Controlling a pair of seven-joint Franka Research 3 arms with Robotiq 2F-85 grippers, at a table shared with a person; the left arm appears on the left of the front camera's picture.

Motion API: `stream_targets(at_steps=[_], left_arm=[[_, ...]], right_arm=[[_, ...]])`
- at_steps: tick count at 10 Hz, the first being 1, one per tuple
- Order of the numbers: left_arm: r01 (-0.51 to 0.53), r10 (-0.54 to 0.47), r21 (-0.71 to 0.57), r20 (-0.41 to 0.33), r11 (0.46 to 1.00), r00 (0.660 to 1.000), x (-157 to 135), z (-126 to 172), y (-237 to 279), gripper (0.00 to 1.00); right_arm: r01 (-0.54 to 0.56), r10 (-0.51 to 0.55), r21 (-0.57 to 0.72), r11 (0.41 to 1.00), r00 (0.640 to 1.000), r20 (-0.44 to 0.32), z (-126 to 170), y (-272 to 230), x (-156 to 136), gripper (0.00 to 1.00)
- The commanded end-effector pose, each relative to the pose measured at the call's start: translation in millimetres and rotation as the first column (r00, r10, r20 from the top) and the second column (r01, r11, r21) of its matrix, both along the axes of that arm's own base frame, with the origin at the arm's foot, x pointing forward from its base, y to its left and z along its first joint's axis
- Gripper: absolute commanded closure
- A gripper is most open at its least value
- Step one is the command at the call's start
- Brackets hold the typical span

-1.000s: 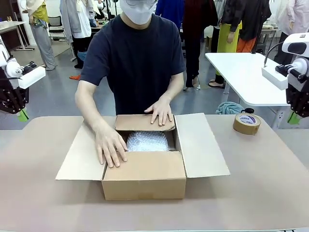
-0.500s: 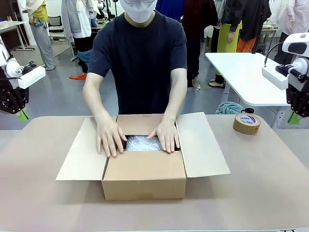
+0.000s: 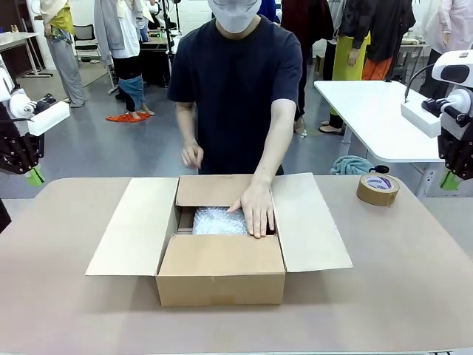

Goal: Wrap the clocks to prevent damage.
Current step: Push the right (or left) flap of the Package Box to close it.

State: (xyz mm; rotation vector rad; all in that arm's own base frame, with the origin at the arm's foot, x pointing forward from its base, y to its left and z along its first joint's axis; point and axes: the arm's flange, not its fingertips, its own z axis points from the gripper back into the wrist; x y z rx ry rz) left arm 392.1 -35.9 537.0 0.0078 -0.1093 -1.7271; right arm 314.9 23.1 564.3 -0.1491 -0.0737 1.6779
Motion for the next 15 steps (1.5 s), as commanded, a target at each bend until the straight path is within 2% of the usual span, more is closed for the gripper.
stream_targets(at_steps=[1, 11, 12, 13, 14, 15], left_arm=[[0.001, -0.001, -0.001, -0.003, 1.0, 1.0, -0.6, -0.1, 0.5, 1.0], [0.0, 0.0, 0.0, 0.0, 1.0, 1.0, 0.0, 0.0, 0.0, 1.0], [0.095, -0.084, -0.143, 0.084, 0.985, 0.993, 3.8, -3.4, 14.3, 1.0], [0.152, -0.102, -0.292, 0.179, 0.944, 0.979, 5.0, -13.8, 29.9, 1.0], [0.196, -0.108, -0.389, 0.236, 0.9, 0.966, 4.8, -31.2, 44.1, 1.0], [0.197, -0.08, -0.481, 0.252, 0.854, 0.964, 4.7, -52.1, 59.7, 1.0]], right_arm=[[-0.016, 0.016, 0.017, 1.0, 1.0, -0.005, -1.2, -0.7, -0.5, 0.99], [-0.016, 0.016, 0.017, 1.0, 1.0, -0.005, -1.2, -0.7, -0.5, 0.99], [-0.016, 0.016, 0.017, 1.0, 1.0, -0.005, -1.2, -0.7, -0.5, 0.99], [-0.016, 0.016, 0.017, 1.0, 1.0, -0.005, -1.2, -0.7, -0.5, 0.99], [-0.016, 0.016, 0.017, 1.0, 1.0, -0.005, -1.2, -0.7, -0.5, 0.99], [-0.016, 0.016, 0.017, 1.0, 1.0, -0.005, -1.2, -0.7, -0.5, 0.99]])
